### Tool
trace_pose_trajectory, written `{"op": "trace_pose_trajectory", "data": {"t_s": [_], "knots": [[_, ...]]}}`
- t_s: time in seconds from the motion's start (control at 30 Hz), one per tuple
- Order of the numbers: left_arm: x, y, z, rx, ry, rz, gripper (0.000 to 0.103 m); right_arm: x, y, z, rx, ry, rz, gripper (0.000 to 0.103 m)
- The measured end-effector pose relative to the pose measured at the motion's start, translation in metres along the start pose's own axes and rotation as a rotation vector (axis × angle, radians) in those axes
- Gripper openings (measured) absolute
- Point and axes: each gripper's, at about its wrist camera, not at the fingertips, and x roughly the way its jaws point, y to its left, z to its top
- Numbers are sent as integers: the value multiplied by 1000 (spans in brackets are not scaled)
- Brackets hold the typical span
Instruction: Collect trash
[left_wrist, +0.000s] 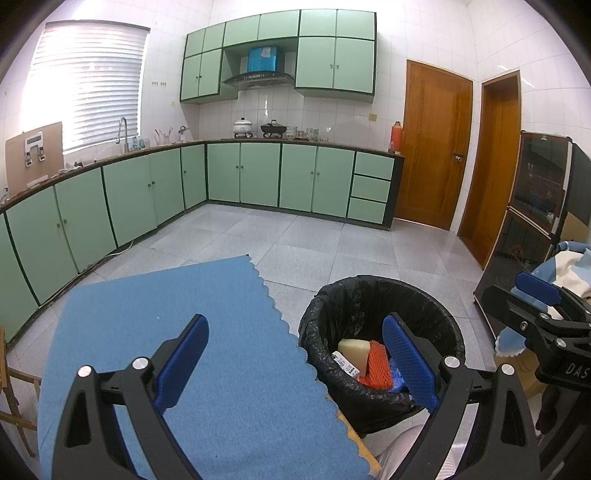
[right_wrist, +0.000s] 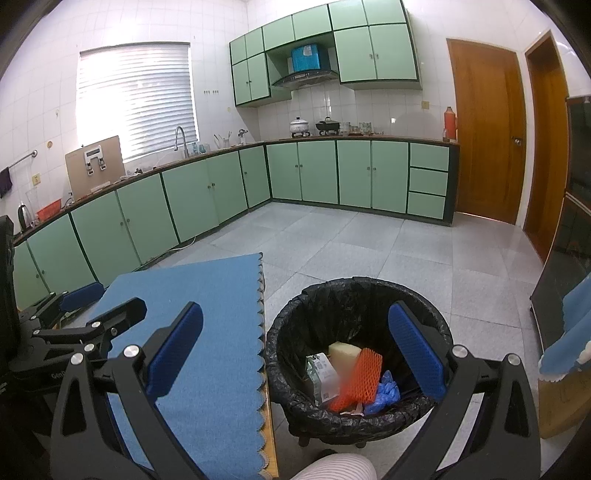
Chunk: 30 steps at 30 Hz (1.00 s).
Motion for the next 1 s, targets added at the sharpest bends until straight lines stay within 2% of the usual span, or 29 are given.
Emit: {"op": "trace_pose_trajectory", "data": {"t_s": [1.0], "knots": [[3, 2, -4, -6, 8, 0, 93, 4, 1, -5, 3, 7, 5, 98]]}}
